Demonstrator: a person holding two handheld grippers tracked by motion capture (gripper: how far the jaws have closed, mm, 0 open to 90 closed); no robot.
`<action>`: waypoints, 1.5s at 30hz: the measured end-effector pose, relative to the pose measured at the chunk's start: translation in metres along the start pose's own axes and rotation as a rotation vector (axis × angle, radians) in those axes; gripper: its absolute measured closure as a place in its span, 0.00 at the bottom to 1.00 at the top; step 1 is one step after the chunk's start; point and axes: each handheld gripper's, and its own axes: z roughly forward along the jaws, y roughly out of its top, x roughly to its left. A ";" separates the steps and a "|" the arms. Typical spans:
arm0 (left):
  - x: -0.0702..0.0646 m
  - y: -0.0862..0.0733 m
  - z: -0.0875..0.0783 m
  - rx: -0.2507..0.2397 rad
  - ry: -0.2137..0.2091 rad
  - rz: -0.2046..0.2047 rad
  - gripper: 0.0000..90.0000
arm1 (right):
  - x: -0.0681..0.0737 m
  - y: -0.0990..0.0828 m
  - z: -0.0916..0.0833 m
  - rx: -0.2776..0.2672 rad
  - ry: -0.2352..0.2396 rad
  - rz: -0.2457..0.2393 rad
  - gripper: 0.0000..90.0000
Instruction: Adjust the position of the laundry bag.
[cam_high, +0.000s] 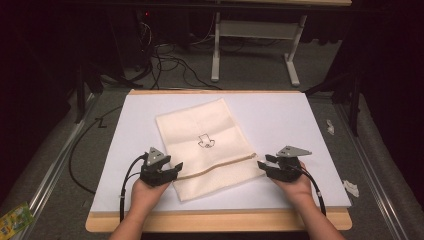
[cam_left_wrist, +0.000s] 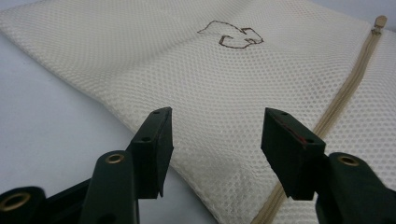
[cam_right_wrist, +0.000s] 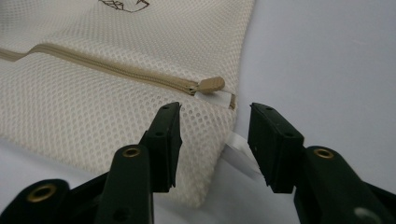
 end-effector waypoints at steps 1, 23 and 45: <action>-0.001 0.000 0.001 0.000 -0.002 -0.001 0.49 | 0.003 0.002 0.004 0.008 -0.001 0.003 0.68; -0.014 0.000 0.028 0.136 -0.046 0.001 0.55 | -0.016 -0.013 -0.008 0.117 -0.105 0.036 0.98; -0.029 0.042 0.086 0.114 0.016 0.099 0.98 | -0.007 -0.053 -0.056 0.100 -0.112 0.065 0.96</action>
